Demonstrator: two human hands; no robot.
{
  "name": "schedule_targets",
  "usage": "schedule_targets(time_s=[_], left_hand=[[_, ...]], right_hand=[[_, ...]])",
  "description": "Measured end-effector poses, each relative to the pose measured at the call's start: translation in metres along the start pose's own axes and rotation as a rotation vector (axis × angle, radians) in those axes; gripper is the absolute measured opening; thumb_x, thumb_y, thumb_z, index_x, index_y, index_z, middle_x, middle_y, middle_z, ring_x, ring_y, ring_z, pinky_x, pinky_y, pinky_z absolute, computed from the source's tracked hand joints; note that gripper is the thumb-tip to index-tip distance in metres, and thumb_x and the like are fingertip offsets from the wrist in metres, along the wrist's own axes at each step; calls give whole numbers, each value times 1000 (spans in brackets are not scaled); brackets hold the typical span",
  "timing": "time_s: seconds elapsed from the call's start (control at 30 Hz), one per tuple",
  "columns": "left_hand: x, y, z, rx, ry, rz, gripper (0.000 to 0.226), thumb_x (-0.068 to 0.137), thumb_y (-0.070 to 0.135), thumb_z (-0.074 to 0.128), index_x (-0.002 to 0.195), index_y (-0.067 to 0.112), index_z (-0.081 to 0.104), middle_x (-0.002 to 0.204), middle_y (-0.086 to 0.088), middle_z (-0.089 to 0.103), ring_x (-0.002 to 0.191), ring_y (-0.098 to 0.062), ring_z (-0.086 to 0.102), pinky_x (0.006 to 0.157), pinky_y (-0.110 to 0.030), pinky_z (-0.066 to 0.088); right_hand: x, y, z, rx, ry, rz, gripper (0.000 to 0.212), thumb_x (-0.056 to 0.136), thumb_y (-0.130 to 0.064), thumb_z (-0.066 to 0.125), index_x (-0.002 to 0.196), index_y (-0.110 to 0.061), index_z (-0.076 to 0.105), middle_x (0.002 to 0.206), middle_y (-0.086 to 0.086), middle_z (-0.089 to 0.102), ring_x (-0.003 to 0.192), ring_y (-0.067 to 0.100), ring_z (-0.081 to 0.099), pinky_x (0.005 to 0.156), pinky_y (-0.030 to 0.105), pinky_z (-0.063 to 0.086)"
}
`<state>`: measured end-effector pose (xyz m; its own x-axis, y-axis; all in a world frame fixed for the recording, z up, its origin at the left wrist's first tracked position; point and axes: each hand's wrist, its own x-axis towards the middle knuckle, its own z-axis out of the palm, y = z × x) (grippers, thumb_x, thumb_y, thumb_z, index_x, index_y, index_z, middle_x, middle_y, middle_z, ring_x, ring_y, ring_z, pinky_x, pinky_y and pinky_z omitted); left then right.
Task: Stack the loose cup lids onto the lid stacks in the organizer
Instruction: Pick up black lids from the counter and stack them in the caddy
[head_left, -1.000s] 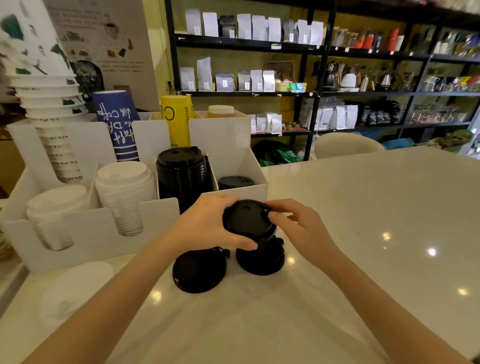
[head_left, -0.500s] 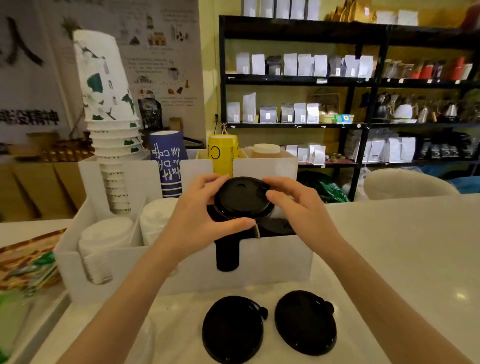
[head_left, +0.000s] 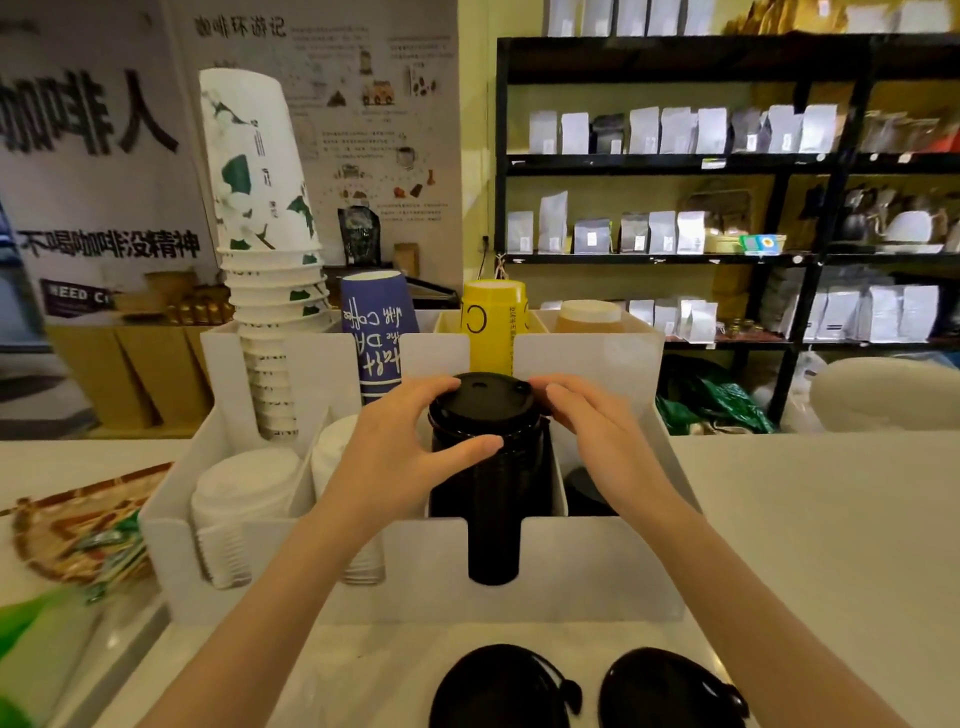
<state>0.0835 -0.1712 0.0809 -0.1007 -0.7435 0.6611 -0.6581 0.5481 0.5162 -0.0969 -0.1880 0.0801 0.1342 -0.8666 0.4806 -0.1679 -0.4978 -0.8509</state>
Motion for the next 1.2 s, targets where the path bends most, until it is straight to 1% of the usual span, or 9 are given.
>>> schedule_targets(time_s=[0.13,0.23,0.43,0.57,0.63,0.73,0.83,0.97,1.2], left_hand=[[-1,3,2,25,-24,3,74,56,63,54,116,21,54,116,4,60,103,-4,47,83,-13,33],[-3,6,3,36,-51,-9,74,57,64,51,118,23,52,118,5,58,101,-2,44,79,-10,31],[-2,7,1,46,-104,-14,77,57,64,49,122,24,49,125,5,56,105,-1,41,87,-21,34],[0,5,-3,35,-143,-45,77,59,63,51,125,25,46,129,6,51,107,-5,41,93,-28,39],[1,4,-4,50,-162,-69,71,65,58,56,126,23,45,132,4,46,116,-9,39,98,-34,39],[0,3,-3,79,-167,-50,66,70,52,59,126,20,46,128,4,47,112,-7,39,94,-27,38],[-1,6,-1,160,-155,-6,67,70,54,59,126,19,45,127,4,47,108,-4,37,89,-20,32],[-3,9,3,249,-114,7,69,71,57,56,128,20,44,130,3,46,115,-9,39,88,-20,29],[-6,15,9,319,-83,-23,68,71,61,51,127,21,45,127,3,49,112,-12,43,83,-20,32]], right_hand=[[1,2,-2,20,-11,7,28,93,-23,35,90,-37,59,97,-15,62,102,3,53,92,23,38],[0,4,-3,-3,0,25,26,93,-26,35,98,-29,61,101,-5,63,104,9,54,94,27,39],[-4,4,-5,-79,21,0,24,92,-27,36,95,-26,60,100,5,65,100,14,56,91,30,42],[-8,3,-5,-148,12,-40,23,92,-29,37,93,-29,60,98,4,65,90,3,55,75,10,40],[-8,2,-4,-165,-3,-47,26,92,-29,36,102,-27,60,98,-1,64,92,0,53,75,8,39],[-8,2,-3,-191,0,-54,31,93,-27,35,113,-21,57,103,-4,61,96,0,51,80,10,36],[-8,3,-2,-196,13,-55,31,93,-28,35,113,-21,58,101,-5,61,94,-1,51,79,9,35],[-7,6,-3,-205,-23,-41,32,93,-28,35,115,-19,57,108,0,63,100,6,53,82,13,38],[-7,11,-1,-179,-65,-11,31,93,-31,34,116,-24,55,107,-3,62,100,2,52,81,13,38]])
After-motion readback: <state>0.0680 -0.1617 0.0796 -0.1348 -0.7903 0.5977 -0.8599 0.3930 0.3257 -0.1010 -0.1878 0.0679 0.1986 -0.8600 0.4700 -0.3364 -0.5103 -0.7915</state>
